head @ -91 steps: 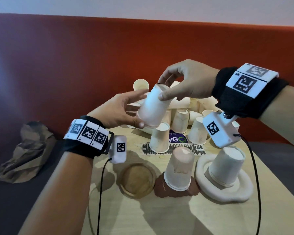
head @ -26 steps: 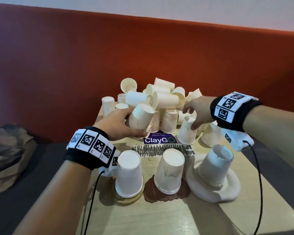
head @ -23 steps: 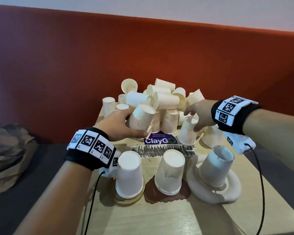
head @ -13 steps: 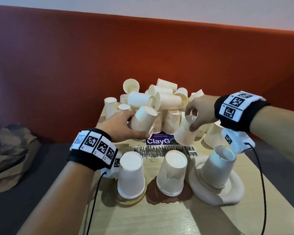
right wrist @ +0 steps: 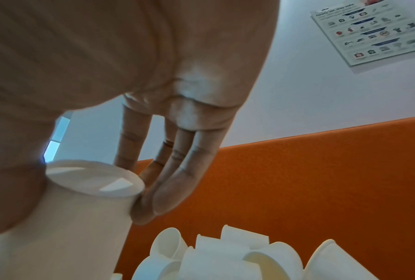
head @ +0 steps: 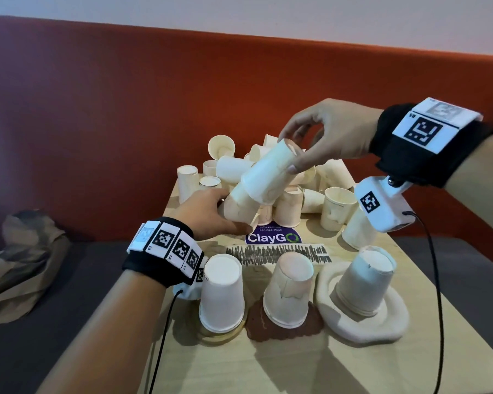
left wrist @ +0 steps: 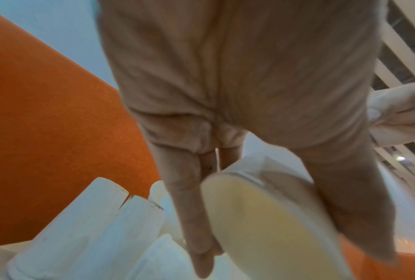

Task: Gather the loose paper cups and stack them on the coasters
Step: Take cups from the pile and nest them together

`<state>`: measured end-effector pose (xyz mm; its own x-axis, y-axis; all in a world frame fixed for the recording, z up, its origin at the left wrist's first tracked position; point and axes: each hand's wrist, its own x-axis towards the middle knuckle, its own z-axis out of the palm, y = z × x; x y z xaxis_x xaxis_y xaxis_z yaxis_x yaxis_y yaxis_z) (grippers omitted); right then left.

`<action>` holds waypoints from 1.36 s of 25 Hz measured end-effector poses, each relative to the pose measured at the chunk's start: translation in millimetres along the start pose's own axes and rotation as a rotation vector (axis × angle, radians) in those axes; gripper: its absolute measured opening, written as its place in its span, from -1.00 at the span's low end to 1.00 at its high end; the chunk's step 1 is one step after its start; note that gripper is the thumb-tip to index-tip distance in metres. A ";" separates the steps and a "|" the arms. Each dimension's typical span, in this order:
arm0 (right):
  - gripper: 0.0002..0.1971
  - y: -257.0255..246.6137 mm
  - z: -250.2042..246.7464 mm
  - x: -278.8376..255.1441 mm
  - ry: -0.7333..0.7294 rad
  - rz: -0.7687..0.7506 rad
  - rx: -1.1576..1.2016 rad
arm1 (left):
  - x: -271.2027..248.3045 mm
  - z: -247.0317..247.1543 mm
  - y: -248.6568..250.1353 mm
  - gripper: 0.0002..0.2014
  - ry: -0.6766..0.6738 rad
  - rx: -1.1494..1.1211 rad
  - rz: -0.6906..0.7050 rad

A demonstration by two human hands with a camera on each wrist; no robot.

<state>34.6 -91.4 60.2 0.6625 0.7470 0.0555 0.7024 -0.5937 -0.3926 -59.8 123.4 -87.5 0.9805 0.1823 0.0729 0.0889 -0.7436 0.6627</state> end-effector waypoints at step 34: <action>-0.55 -8.5 -3.4 -57.6 0.082 0.005 -0.272 | -12.1 -64.5 41.3 -0.47 0.010 0.351 0.113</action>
<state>-8.6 -130.4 63.5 0.6774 0.7235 0.1327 0.7355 -0.6643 -0.1330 -79.3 132.0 -13.0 0.9860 0.0913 0.1397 0.0364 -0.9345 0.3542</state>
